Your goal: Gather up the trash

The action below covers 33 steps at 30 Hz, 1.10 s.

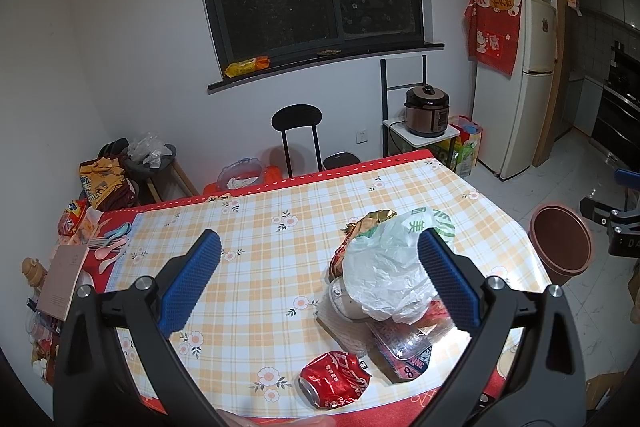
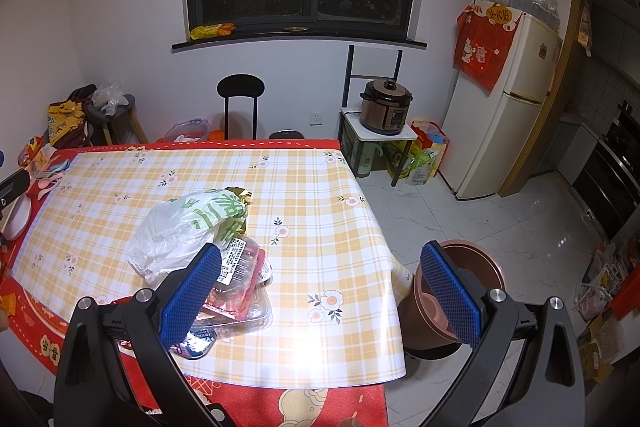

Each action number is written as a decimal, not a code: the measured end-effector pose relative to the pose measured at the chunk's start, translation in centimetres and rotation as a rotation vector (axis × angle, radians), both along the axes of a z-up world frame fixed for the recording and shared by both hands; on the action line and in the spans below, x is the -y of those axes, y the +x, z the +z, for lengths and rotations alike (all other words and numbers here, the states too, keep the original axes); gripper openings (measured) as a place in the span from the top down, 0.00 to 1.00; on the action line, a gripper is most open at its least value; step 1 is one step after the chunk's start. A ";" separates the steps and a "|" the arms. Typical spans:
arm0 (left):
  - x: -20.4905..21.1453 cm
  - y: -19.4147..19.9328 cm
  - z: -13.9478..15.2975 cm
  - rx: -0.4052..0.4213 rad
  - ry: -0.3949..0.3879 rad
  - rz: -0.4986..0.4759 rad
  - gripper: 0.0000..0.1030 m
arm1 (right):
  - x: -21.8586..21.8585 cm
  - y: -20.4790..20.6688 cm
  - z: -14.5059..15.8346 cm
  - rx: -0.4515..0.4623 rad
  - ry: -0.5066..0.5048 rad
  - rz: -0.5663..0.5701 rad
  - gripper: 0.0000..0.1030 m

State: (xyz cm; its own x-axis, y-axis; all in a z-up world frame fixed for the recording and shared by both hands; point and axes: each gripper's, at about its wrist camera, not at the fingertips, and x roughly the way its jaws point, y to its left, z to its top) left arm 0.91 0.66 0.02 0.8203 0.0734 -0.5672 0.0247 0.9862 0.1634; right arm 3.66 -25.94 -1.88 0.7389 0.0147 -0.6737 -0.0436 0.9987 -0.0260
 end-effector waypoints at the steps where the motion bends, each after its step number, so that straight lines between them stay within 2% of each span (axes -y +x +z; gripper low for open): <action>1: 0.0 0.1 0.0 0.000 0.000 0.000 0.06 | 0.0 0.0 0.0 0.000 -0.001 0.000 0.05; 14: -0.2 0.3 -0.1 -0.005 -0.009 0.009 0.06 | -0.1 0.2 -0.1 0.001 0.008 0.009 0.05; 25: 0.8 0.1 -2.0 -0.075 -0.069 0.036 0.06 | 1.3 1.3 -2.3 -0.021 0.065 0.100 0.05; 30: -0.2 -0.7 -3.5 -0.079 -0.200 0.078 0.06 | 2.0 2.1 -3.2 -0.011 0.130 0.175 0.05; 33: -1.4 -1.5 -4.9 -0.070 -0.252 0.142 0.06 | 2.0 2.4 -4.3 0.011 0.146 0.236 0.05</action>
